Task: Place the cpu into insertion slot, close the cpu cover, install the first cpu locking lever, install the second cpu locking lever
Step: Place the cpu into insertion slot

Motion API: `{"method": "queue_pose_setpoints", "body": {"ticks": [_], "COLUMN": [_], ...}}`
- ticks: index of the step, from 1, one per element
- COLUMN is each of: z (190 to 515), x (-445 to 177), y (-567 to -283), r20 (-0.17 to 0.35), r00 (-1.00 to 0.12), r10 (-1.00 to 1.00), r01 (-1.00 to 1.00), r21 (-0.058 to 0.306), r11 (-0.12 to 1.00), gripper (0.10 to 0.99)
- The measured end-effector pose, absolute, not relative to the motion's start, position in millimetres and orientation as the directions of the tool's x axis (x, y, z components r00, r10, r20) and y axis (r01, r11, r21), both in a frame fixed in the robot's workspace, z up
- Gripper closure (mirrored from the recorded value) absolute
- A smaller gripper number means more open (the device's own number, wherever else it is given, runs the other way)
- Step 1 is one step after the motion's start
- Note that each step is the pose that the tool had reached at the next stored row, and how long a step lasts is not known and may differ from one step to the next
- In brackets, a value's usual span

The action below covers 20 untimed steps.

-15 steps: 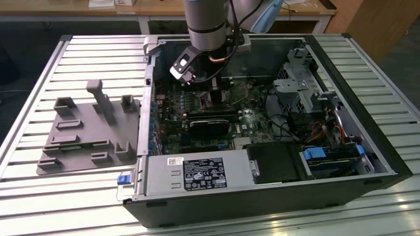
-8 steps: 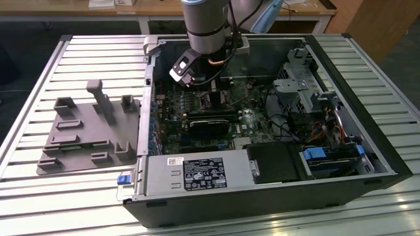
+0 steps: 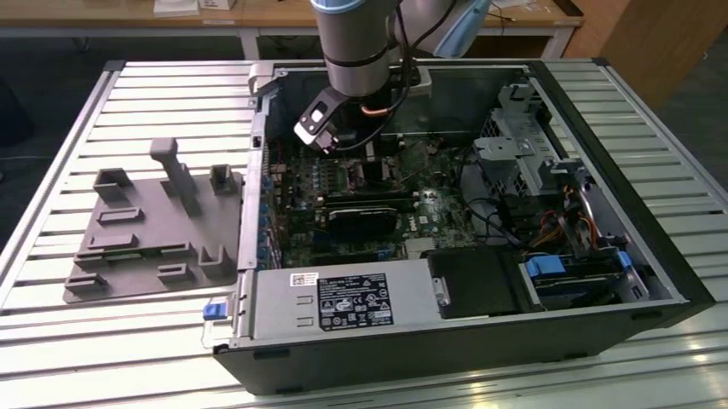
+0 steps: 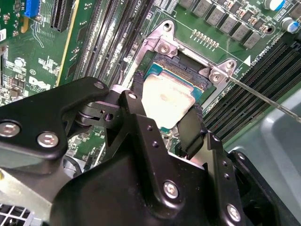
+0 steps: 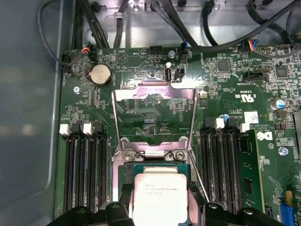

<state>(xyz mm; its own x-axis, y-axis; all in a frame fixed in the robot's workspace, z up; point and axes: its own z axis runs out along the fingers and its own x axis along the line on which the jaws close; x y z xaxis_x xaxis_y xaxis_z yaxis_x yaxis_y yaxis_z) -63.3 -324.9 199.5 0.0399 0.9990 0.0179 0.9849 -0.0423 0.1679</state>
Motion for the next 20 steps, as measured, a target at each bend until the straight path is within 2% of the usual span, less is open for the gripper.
{"method": "queue_pose_setpoints", "body": {"ticks": [20], "z": [194.5], "x": [-64.9], "y": [-322.3], "r20": [0.015], "r00": [0.008], "r10": [1.0], "r01": [0.986], "r21": [0.166], "r11": [-0.01], "gripper": [0.545]}}
